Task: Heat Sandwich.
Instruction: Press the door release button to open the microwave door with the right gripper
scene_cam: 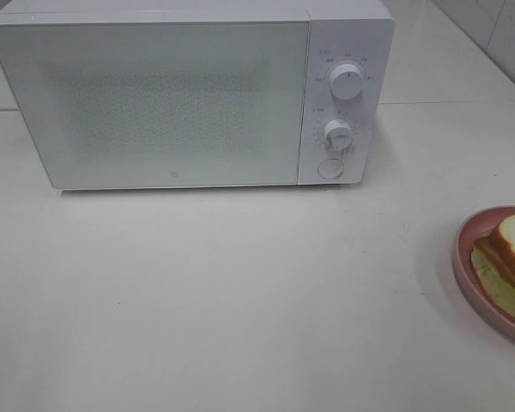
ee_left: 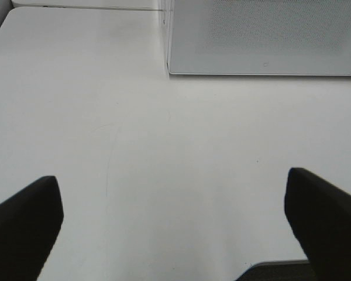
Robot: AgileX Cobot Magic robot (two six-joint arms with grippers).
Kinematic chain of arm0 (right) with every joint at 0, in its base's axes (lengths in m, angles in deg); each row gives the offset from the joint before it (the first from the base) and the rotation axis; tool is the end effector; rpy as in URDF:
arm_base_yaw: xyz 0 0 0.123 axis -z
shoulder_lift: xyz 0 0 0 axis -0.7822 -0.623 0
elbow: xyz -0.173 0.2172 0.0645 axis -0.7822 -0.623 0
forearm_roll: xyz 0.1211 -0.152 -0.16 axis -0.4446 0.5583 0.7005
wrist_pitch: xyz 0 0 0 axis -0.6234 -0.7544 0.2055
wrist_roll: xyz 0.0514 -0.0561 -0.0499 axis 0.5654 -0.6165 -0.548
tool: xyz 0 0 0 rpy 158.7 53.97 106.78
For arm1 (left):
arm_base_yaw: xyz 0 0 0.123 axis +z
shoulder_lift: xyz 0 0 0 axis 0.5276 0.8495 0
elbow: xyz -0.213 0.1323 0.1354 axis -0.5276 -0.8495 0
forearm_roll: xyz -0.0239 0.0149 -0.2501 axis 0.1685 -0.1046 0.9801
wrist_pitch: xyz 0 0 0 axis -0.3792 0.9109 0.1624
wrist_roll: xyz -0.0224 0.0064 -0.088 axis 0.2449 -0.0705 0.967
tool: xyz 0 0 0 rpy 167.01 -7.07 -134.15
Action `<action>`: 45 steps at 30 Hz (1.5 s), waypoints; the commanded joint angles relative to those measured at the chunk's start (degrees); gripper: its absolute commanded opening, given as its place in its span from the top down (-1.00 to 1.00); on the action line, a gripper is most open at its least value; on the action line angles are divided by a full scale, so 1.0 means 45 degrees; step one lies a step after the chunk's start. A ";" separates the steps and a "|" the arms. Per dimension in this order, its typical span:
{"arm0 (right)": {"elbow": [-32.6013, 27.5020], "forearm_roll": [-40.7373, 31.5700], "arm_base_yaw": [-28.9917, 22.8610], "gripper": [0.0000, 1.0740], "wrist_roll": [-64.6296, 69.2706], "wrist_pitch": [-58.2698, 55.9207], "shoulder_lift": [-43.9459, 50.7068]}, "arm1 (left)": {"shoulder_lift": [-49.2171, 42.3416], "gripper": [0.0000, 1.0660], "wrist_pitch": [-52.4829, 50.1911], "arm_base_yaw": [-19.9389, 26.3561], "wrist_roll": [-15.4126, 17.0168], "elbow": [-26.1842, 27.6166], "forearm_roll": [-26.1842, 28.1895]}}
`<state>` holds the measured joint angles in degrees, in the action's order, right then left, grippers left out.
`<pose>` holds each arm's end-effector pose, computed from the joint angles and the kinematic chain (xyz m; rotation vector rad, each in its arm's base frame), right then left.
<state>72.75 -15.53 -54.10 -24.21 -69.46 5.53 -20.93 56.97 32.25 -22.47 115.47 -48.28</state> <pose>-0.0033 -0.0018 0.2812 0.0382 1.9895 0.0590 -0.0088 -0.0094 0.2808 0.0183 2.0362 -0.1248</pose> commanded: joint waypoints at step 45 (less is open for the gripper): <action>-0.0076 0.0000 -0.0038 -0.42 -0.0153 0.4418 -0.4253 | -0.0242 -0.84 -0.0127 -0.0064 0.0013 -0.0038 0.0000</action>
<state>72.52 -15.59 -54.10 -24.21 -50.79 -13.44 -20.93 56.97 32.25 -22.47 115.47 -48.28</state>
